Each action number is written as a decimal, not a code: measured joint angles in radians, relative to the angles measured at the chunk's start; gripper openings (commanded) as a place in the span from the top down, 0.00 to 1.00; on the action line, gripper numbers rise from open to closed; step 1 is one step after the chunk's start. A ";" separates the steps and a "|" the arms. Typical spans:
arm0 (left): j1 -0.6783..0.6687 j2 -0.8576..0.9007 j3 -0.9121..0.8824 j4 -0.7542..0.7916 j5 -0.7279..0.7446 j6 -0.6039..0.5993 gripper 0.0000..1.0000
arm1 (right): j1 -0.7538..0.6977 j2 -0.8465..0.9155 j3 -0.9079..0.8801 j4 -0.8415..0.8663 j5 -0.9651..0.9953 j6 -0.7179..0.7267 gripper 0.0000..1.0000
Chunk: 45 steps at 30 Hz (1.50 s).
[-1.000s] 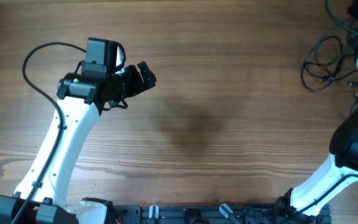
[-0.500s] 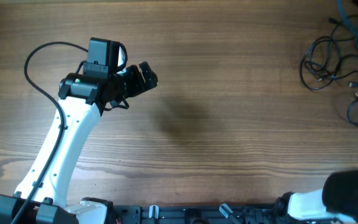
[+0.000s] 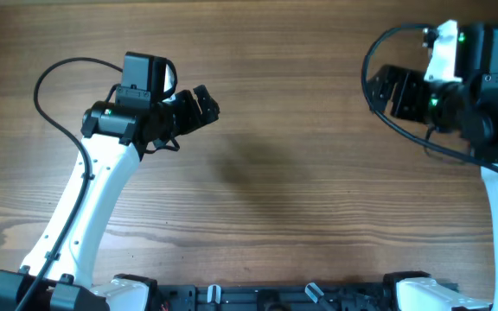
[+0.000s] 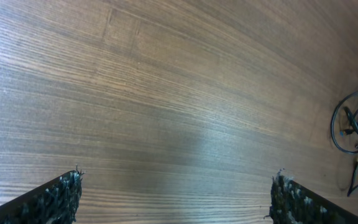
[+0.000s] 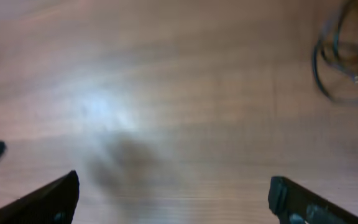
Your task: Untangle cables
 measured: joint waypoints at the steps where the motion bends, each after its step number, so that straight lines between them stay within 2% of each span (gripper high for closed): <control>1: 0.000 0.000 0.000 0.000 0.000 0.000 0.00 | 0.000 0.000 0.000 -0.006 0.004 0.006 0.00; 13: 0.000 0.000 0.000 0.000 0.000 0.000 0.00 | 0.000 0.000 0.000 -0.047 0.037 0.007 0.00; 15: 0.000 0.000 0.000 0.000 0.000 0.000 0.00 | 0.000 0.000 -0.004 0.030 0.032 -0.035 0.00; 17: 0.000 0.000 0.000 0.000 0.000 0.000 0.00 | 0.000 -0.027 -0.051 0.208 0.005 -0.123 0.00; 21: 0.000 0.000 0.000 0.000 0.000 0.000 0.00 | 0.000 -0.287 -0.363 0.568 -0.022 -0.249 0.00; 25: 0.000 0.000 0.000 0.000 0.000 0.000 0.00 | -0.011 -0.575 -0.708 0.890 -0.030 -0.306 0.00; 30: 0.000 0.001 0.000 0.001 0.000 0.000 0.00 | -0.047 -0.890 -1.142 1.203 -0.032 -0.347 0.00; 34: 0.000 0.002 0.000 -0.001 0.000 0.000 0.00 | -0.047 -1.170 -1.418 1.247 -0.032 -0.362 0.00; 37: 0.000 0.002 0.000 0.000 0.000 0.000 0.00 | -0.047 -1.260 -1.520 1.325 -0.032 -0.362 0.00; 45: 0.000 0.002 0.000 0.000 0.000 0.000 0.00 | -0.047 -1.338 -1.663 1.464 -0.032 -0.369 0.00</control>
